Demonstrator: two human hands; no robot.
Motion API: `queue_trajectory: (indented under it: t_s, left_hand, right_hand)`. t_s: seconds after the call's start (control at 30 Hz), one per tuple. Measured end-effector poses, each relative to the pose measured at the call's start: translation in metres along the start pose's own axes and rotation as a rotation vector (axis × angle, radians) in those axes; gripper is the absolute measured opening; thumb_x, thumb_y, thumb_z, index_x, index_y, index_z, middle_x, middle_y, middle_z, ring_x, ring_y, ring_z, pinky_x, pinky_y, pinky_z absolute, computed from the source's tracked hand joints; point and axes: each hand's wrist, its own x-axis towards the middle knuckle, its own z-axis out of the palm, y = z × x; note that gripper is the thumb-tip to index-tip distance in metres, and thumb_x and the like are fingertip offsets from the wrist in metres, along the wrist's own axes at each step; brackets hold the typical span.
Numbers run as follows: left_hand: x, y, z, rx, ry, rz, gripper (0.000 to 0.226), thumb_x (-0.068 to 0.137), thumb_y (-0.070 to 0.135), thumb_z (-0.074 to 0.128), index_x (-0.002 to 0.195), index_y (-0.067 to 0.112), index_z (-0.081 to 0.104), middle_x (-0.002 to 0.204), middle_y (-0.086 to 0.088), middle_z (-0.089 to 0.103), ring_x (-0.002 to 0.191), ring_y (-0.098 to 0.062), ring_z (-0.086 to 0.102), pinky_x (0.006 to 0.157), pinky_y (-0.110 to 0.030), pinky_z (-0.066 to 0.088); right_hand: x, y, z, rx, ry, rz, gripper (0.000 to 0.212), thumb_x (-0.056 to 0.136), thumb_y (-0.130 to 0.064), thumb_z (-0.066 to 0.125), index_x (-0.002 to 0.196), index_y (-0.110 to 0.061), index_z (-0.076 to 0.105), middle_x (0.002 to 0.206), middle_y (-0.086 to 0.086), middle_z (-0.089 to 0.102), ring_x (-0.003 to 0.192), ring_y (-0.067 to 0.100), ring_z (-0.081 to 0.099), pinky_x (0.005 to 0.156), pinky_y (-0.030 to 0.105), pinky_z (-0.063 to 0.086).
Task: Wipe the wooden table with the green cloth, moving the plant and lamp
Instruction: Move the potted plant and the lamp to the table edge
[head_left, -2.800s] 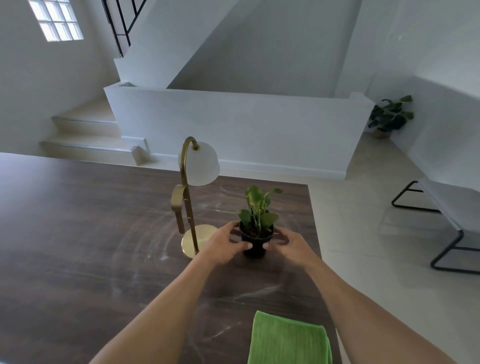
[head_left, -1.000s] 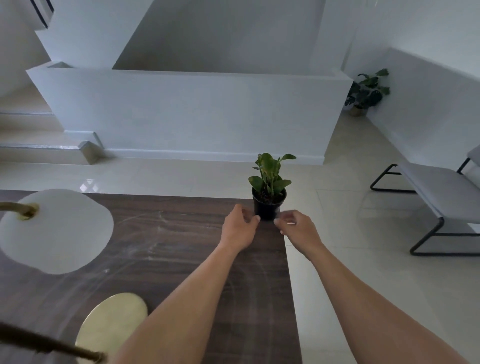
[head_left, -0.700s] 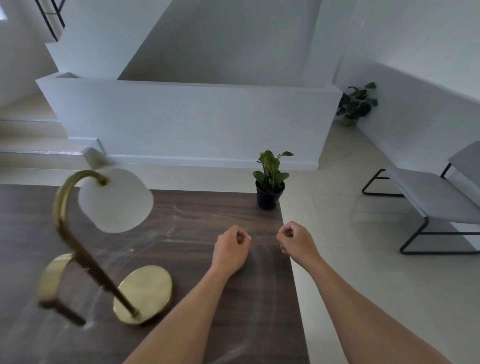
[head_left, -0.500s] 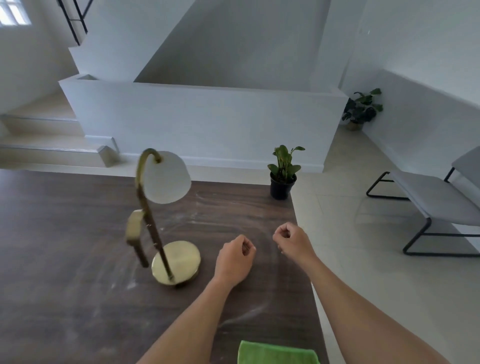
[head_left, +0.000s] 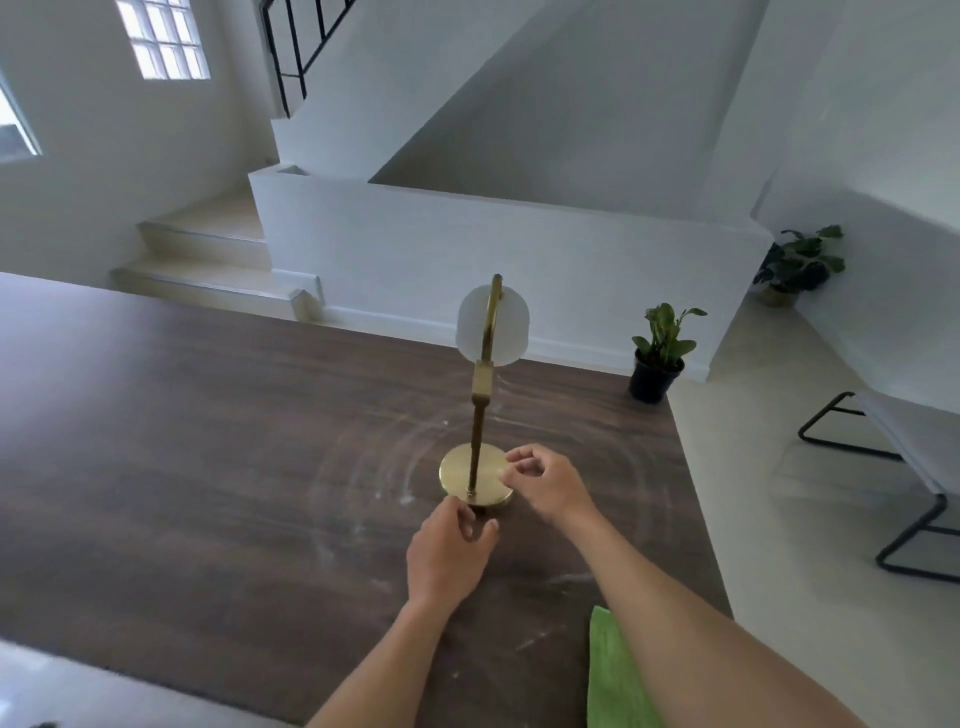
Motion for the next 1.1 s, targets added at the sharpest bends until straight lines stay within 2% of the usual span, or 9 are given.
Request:
queue_trajectory:
  t_s: [0.1, 0.23, 0.33, 0.43, 0.53, 0.7, 0.8, 0.93, 1.1]
  left_hand:
    - [0.004, -0.013, -0.005, 0.005, 0.021, -0.034, 0.036, 0.078, 0.052, 0.07, 0.098, 0.029, 0.051, 0.089, 0.012, 0.054, 0.077, -0.006, 0.052, 0.073, -0.03, 0.052]
    - [0.016, -0.019, -0.002, 0.08, 0.055, -0.048, 0.069, 0.073, 0.063, 0.066, 0.126, 0.026, 0.044, 0.122, 0.008, 0.049, 0.113, -0.014, 0.047, 0.1, -0.036, 0.042]
    - [0.024, -0.019, 0.001, 0.181, 0.041, -0.073, 0.089, 0.07, 0.073, 0.06, 0.139, 0.023, 0.035, 0.135, 0.003, 0.042, 0.126, -0.02, 0.038, 0.107, -0.039, 0.033]
    - [0.033, -0.02, 0.002, 0.268, 0.015, -0.093, 0.1, 0.067, 0.079, 0.055, 0.144, 0.021, 0.029, 0.141, 0.0, 0.036, 0.132, -0.023, 0.029, 0.107, -0.041, 0.029]
    - [0.039, -0.02, 0.003, 0.294, 0.014, -0.099, 0.101, 0.065, 0.082, 0.053, 0.143, 0.022, 0.032, 0.143, -0.002, 0.033, 0.136, -0.023, 0.02, 0.109, -0.044, 0.023]
    - [0.045, -0.013, 0.01, 0.308, 0.023, -0.083, 0.096, 0.062, 0.081, 0.057, 0.136, 0.023, 0.037, 0.142, -0.002, 0.033, 0.139, -0.024, 0.017, 0.114, -0.051, 0.011]
    - [0.05, -0.005, 0.013, 0.367, 0.044, -0.087, 0.096, 0.063, 0.082, 0.056, 0.135, 0.02, 0.039, 0.142, -0.003, 0.036, 0.14, -0.024, 0.021, 0.115, -0.055, 0.007]
    - [0.054, 0.004, 0.018, 0.398, 0.066, -0.08, 0.096, 0.062, 0.083, 0.053, 0.132, 0.018, 0.043, 0.137, -0.003, 0.042, 0.135, -0.023, 0.03, 0.115, -0.058, 0.006]
    - [0.072, 0.027, 0.028, 0.373, 0.07, -0.036, 0.094, 0.061, 0.084, 0.053, 0.129, 0.019, 0.045, 0.132, -0.001, 0.043, 0.13, -0.022, 0.035, 0.115, -0.059, 0.008]
  right_hand:
    - [0.004, -0.013, 0.012, 0.005, -0.039, -0.017, 0.02, 0.085, -0.031, 0.072, 0.103, -0.024, 0.065, 0.095, -0.009, 0.066, 0.088, 0.002, 0.06, 0.063, 0.011, 0.042]
    - [0.016, -0.015, 0.02, 0.013, -0.061, -0.022, 0.021, 0.081, -0.032, 0.077, 0.098, -0.026, 0.068, 0.09, -0.008, 0.071, 0.093, 0.013, 0.066, 0.079, 0.026, 0.051]
    - [0.022, -0.016, 0.021, 0.019, -0.05, -0.029, 0.018, 0.078, -0.034, 0.078, 0.093, -0.029, 0.07, 0.085, -0.007, 0.073, 0.091, 0.013, 0.067, 0.087, 0.035, 0.053]
    - [0.025, -0.022, 0.022, 0.018, -0.072, -0.023, 0.015, 0.08, -0.033, 0.078, 0.09, -0.026, 0.07, 0.082, -0.006, 0.073, 0.087, 0.012, 0.068, 0.087, 0.034, 0.053]
    - [0.028, -0.028, 0.021, -0.015, -0.1, -0.033, 0.009, 0.082, -0.028, 0.077, 0.085, -0.025, 0.069, 0.071, -0.009, 0.07, 0.078, 0.007, 0.066, 0.083, 0.03, 0.052]
    - [0.032, -0.034, 0.013, -0.057, -0.125, -0.031, 0.008, 0.08, -0.026, 0.08, 0.08, -0.029, 0.072, 0.068, -0.01, 0.071, 0.068, 0.0, 0.064, 0.072, 0.021, 0.046]
    - [0.034, -0.036, 0.012, -0.094, -0.113, -0.038, 0.007, 0.081, -0.024, 0.079, 0.083, -0.026, 0.073, 0.077, -0.007, 0.074, 0.076, -0.001, 0.066, 0.077, 0.022, 0.048]
    - [0.042, -0.035, 0.005, -0.108, -0.07, -0.016, 0.008, 0.078, -0.02, 0.081, 0.086, -0.021, 0.076, 0.087, -0.001, 0.076, 0.089, 0.01, 0.069, 0.088, 0.03, 0.052]
    - [0.059, -0.04, -0.023, -0.088, -0.023, -0.017, 0.005, 0.079, -0.016, 0.08, 0.083, -0.018, 0.077, 0.085, 0.001, 0.076, 0.088, 0.013, 0.07, 0.083, 0.027, 0.052]
